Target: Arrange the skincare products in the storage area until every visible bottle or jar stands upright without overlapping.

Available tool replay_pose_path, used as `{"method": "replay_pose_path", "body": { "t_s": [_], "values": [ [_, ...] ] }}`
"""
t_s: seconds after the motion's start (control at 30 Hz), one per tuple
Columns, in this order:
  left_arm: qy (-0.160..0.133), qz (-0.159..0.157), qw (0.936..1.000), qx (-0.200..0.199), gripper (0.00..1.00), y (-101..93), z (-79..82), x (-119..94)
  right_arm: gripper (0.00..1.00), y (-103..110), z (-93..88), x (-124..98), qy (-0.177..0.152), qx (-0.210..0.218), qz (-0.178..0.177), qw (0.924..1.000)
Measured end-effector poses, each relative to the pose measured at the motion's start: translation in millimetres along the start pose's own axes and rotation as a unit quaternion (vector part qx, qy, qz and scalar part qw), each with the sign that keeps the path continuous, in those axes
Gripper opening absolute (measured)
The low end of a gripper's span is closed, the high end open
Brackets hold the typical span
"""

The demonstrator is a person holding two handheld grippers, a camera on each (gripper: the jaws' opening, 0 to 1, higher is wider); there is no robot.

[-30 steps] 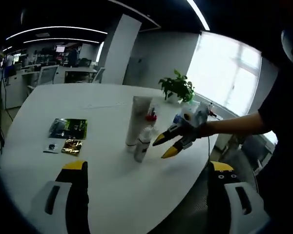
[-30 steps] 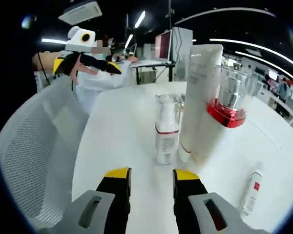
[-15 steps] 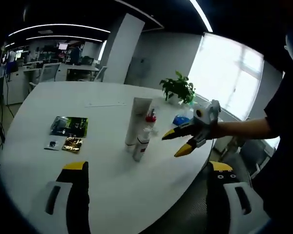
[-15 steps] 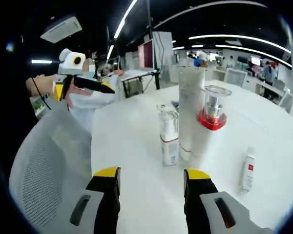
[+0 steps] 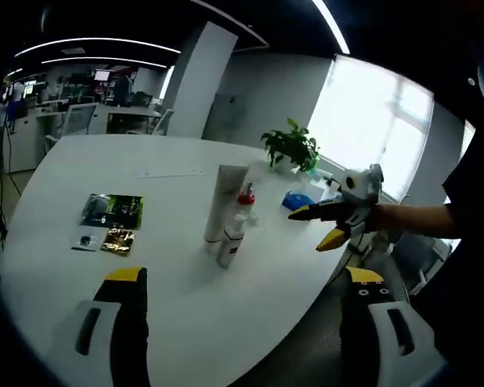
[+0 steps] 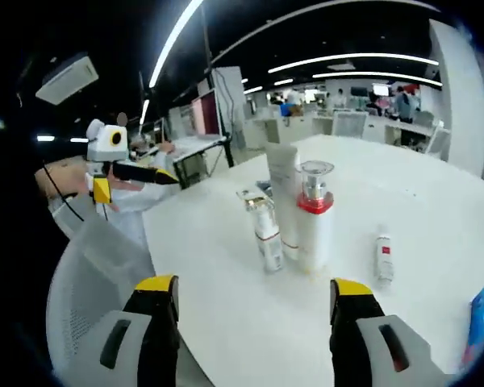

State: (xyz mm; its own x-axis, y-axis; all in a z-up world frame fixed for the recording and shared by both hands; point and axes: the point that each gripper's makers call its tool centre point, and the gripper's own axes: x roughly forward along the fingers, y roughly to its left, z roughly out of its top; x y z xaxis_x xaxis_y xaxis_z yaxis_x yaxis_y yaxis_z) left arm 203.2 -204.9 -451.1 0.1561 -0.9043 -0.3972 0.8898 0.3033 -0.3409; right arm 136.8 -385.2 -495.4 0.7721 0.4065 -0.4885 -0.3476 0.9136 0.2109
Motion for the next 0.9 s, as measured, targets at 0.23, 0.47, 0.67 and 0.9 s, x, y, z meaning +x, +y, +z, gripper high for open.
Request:
{"method": "replay_pose_path", "body": {
  "t_s": [0.23,0.47,0.67,0.9],
  "values": [
    [-0.001,0.003,1.0,0.004,0.92,4.7,2.1,-0.7,0.85,7.6,8.7,-19.5,-0.02,0.024,-0.029,0.9991],
    [-0.014,0.009,0.9999,0.006,0.93,9.5,10.0,-7.8,0.95,11.0,-2.0,-36.0,-0.017,0.044,-0.053,0.9975],
    [-0.014,0.014,0.9997,0.01,0.95,9.5,8.7,-17.6,0.99,10.3,-13.4,-43.8,-0.03,0.082,-0.067,0.9939],
    [-0.018,0.016,0.9997,0.002,0.97,8.6,5.0,-22.8,0.99,11.7,-16.3,-45.9,-0.034,0.077,-0.073,0.9937]
  ]
}}
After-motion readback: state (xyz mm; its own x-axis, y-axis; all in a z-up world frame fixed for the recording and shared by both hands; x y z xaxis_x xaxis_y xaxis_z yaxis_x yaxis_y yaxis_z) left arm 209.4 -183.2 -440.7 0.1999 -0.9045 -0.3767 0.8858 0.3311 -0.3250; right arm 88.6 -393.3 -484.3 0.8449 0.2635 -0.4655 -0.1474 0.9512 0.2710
